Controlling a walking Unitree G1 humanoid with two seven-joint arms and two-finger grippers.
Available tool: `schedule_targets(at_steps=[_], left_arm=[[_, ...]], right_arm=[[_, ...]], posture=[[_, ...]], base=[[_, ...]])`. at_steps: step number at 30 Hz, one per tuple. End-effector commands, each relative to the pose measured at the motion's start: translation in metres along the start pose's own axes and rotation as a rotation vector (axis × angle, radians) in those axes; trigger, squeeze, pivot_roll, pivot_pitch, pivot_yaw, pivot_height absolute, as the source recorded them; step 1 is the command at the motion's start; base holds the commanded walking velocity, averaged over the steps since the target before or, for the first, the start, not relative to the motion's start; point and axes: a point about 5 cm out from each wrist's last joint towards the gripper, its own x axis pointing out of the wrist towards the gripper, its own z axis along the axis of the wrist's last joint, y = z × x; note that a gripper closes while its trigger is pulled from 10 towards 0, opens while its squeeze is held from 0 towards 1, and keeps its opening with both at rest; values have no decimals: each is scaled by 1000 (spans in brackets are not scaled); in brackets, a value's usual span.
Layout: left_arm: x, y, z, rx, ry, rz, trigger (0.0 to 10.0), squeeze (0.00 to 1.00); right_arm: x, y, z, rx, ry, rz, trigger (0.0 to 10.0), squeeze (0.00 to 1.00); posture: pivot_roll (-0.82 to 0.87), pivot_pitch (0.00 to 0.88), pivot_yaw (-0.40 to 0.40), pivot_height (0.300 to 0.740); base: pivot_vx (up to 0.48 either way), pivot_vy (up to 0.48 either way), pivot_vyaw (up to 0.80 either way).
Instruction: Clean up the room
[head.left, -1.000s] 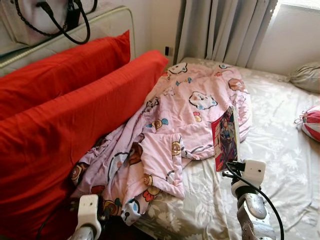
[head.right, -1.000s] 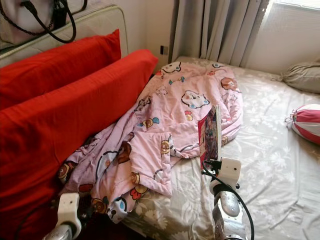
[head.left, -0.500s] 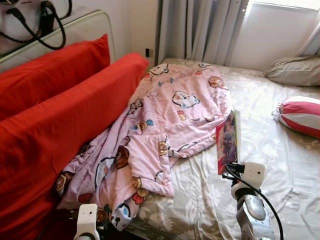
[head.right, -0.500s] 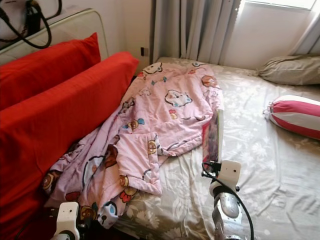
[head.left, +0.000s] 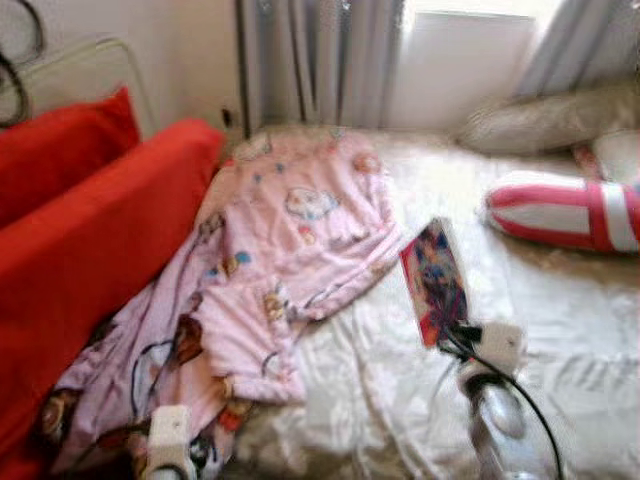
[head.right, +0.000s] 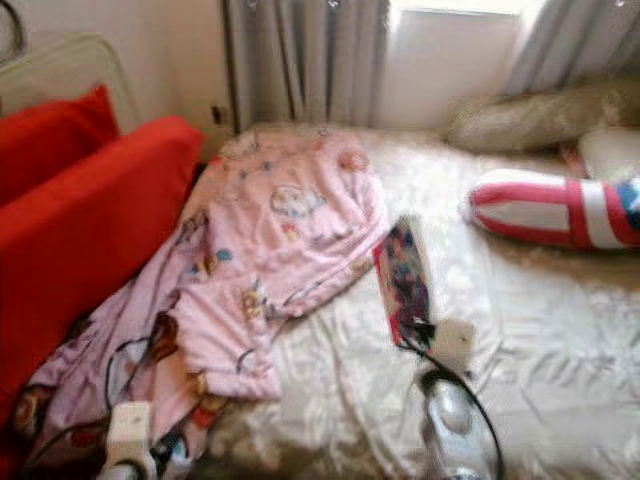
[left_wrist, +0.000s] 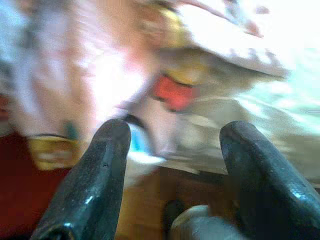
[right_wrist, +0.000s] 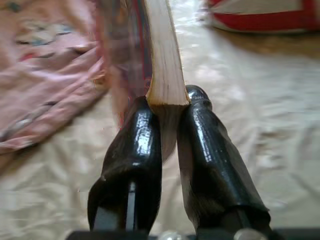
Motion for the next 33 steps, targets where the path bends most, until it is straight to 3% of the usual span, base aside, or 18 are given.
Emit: schedule_targets(at_steps=[1, 25, 33], left_arm=[[-4, 8, -10, 19, 39, 17, 10000, 0], [-4, 9, -11, 17, 44, 18, 10000, 0], [-4, 8, -11, 15, 46, 16, 10000, 0]], right_arm=[[4, 6, 13, 2, -63, 14, 10000, 0], [4, 7, 10, 16, -52, 8, 10000, 0], [4, 7, 8, -37, -44, 21, 10000, 0]], posture=[[86, 0, -63, 740], [86, 3, -61, 740], [83, 7, -60, 740]], base=[[0, -375, 0], [0, -372, 0], [0, -374, 0]])
